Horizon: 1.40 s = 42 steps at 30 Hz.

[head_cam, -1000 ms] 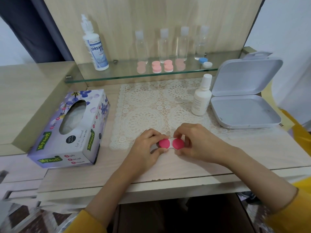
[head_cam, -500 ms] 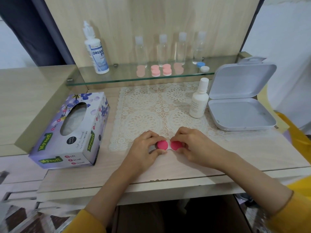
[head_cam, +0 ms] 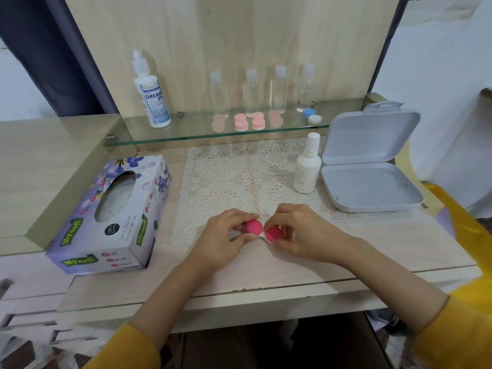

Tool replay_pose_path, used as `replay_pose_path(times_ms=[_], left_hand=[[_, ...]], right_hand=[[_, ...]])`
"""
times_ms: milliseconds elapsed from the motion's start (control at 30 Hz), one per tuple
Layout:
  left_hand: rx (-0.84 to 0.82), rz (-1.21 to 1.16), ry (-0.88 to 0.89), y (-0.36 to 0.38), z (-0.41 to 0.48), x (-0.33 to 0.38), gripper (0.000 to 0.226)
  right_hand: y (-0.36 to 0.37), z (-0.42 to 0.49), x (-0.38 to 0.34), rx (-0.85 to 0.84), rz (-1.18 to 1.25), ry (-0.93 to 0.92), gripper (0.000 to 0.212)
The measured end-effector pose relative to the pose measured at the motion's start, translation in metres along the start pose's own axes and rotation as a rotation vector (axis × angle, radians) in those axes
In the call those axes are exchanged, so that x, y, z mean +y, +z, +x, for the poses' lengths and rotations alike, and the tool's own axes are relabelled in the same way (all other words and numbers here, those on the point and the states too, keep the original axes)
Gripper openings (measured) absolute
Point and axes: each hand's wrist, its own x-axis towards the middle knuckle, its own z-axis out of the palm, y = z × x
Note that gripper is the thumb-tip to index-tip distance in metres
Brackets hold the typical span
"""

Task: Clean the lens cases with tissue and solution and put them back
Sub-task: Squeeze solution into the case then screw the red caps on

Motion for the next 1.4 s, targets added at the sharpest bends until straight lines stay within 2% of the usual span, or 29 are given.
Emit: replay_pose_path(times_ms=[233,367,500,800,1400], left_hand=[[0.106,0.057,-0.039,-0.017,0.039,0.001,0.031],[0.037,0.192,-0.119,-0.015,0.062,-0.008,0.04],[-0.03,0.322,-0.177,-0.005,0.08,-0.026,0.043],[0.011,0.349,-0.101,0.011,0.078,-0.045,0.047],[0.035,0.296,-0.074,0.013,0.078,-0.049,0.049]], right_hand=[[-0.051,0.012,0.007,0.219,0.008,0.083,0.017],[-0.098,0.025,0.014,0.429,0.055,0.144,0.016],[-0.129,0.048,0.031,0.501,0.004,0.2,0.016],[-0.143,0.101,0.065,0.407,-0.252,0.331,0.016],[-0.126,0.14,0.077,0.269,-0.444,0.395,0.018]])
